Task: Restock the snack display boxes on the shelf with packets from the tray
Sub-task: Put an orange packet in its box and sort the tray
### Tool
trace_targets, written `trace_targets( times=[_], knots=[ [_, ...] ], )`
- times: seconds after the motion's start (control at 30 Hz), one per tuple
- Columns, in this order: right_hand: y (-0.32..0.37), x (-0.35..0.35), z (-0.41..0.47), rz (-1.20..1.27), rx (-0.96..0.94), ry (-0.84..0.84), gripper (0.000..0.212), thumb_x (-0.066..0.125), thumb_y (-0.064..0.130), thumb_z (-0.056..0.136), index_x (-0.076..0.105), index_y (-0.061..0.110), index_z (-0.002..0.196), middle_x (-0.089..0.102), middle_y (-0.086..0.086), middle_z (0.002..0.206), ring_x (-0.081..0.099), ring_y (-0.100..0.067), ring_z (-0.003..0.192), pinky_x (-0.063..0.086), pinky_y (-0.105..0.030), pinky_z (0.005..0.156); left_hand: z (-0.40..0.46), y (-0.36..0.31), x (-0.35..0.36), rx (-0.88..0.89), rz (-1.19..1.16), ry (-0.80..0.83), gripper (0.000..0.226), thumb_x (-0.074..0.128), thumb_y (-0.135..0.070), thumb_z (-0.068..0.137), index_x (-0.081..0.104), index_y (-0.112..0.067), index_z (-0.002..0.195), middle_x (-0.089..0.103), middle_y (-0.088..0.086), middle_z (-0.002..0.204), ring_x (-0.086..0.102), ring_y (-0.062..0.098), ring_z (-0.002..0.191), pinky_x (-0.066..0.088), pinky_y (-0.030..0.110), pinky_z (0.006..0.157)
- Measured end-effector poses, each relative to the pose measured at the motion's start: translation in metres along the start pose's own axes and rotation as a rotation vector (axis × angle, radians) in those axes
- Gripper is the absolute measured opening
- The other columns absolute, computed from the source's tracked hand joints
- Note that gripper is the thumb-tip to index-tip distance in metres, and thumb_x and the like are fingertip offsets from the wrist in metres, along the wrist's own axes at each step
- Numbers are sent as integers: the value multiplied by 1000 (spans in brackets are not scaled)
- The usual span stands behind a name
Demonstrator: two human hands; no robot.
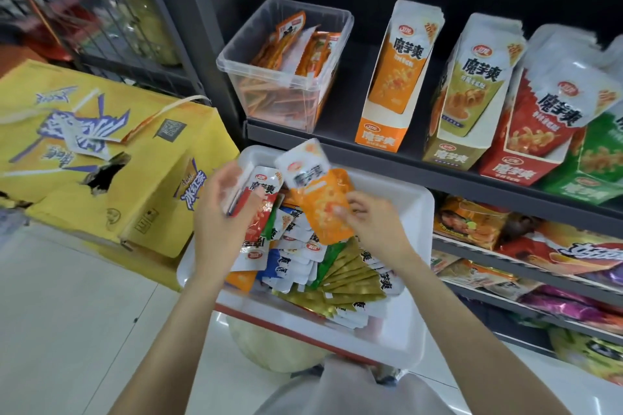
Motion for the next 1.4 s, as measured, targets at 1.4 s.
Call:
trace_targets(
  times=[1.4],
  knots=[
    [75, -168, 158, -869, -313, -576, 20, 56, 15, 91, 65, 8, 108, 59, -10, 107, 49, -26, 102, 41, -32, 80, 115, -89, 144, 404, 374, 372, 48, 59, -10, 89, 48, -15, 136, 61, 2, 120, 63, 11, 89, 54, 29, 81]
  ],
)
Point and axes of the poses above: each hand's wrist, its own z-axis towards the middle knuckle, its own x-axis out of the palm, y = z × x, the point moved 2 cm from there along z, towards the middle knuckle
